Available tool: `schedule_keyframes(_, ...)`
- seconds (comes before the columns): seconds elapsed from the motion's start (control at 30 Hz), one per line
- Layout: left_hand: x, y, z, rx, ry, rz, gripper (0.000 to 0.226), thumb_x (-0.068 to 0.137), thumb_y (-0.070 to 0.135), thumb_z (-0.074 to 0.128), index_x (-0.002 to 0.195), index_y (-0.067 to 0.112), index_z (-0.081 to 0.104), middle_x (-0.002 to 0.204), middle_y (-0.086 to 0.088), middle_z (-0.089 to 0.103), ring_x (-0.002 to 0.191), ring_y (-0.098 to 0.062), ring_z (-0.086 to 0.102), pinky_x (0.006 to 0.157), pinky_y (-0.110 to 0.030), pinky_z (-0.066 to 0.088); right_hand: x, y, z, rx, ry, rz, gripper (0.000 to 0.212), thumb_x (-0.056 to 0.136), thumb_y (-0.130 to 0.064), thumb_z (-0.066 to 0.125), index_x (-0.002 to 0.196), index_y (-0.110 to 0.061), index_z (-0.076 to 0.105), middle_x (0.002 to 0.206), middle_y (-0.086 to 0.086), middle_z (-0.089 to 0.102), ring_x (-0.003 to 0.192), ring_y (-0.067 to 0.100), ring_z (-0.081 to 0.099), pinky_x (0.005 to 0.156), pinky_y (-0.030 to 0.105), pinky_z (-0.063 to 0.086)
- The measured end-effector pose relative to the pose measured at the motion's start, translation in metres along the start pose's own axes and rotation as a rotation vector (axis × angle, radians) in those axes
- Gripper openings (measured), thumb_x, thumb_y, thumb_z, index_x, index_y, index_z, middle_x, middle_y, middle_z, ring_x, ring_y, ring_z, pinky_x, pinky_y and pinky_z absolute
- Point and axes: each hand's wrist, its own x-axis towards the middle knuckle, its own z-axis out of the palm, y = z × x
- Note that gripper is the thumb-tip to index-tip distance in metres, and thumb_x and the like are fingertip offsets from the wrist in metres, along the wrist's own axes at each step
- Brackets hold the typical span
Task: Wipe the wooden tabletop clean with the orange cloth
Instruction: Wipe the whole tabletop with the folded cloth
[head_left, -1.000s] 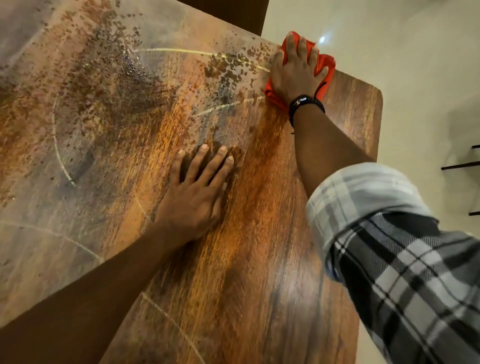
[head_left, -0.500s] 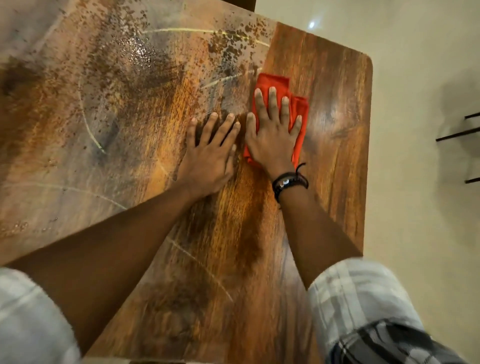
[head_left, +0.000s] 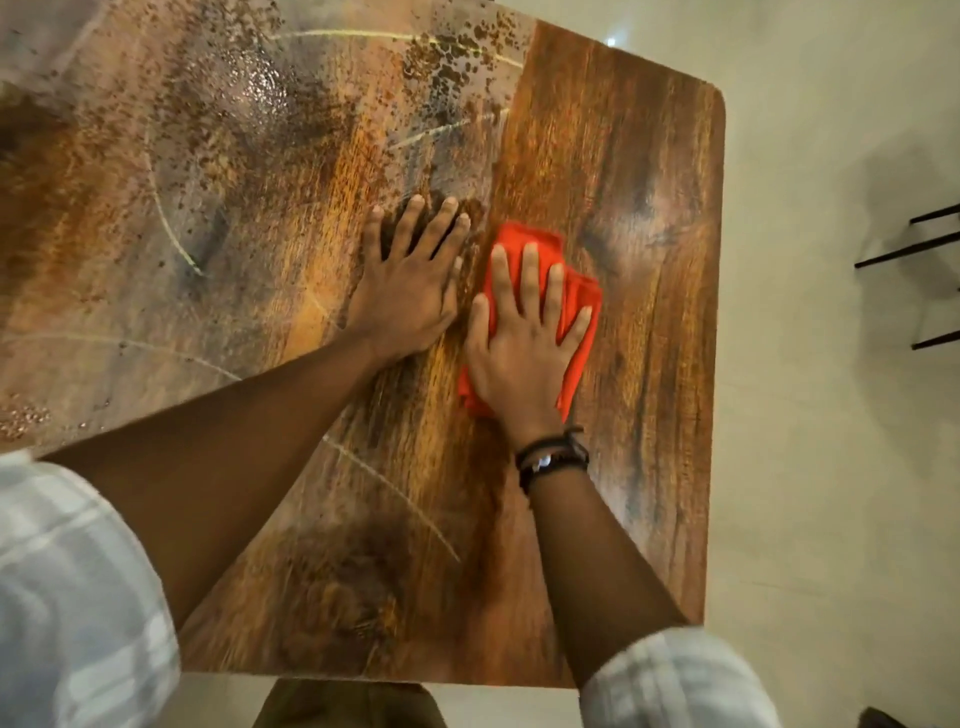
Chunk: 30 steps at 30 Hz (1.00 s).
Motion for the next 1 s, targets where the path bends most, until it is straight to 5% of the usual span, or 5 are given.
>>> schedule_keyframes(0.27,-0.003,0.002,0.002,0.005,0.063,0.004,0.058,0.103,0.04,0.018,0.157,0.02,0.017,0.165,-0.001,0.016,0.151,-0.029,0.012,0.119,-0.061,0.008,0.043,-0.001,-0.001,0.039,-0.031,0.043,0.058,0.107,-0.046,0.025,0.161,-0.036,0.006,0.17,-0.004,-0.002,0.157,0.023,-0.004,0.121,0.064,-0.004)
schedule_keyframes(0.7,-0.188,0.007,0.0,-0.088,0.245,-0.038,0.052,0.102,0.039,0.033,0.148,0.016,0.041,0.155,-0.005,0.037,0.147,-0.029,0.024,0.116,-0.063,0.011,-0.208,0.004,0.009,0.04,0.014,-0.039,0.058,0.105,-0.048,0.024,0.161,-0.034,0.016,0.17,-0.004,0.008,0.157,0.023,0.004,0.12,0.066,0.006)
schedule_keyframes(1.0,-0.232,-0.016,0.003,-0.07,0.098,-0.105,0.06,0.1,0.044,0.024,0.15,0.015,0.038,0.156,-0.007,0.035,0.145,-0.03,0.027,0.116,-0.06,0.014,-0.288,-0.006,0.018,0.013,0.024,-0.008,0.059,0.106,-0.047,0.032,0.161,-0.031,0.018,0.17,-0.002,0.009,0.157,0.025,0.004,0.12,0.065,0.01)
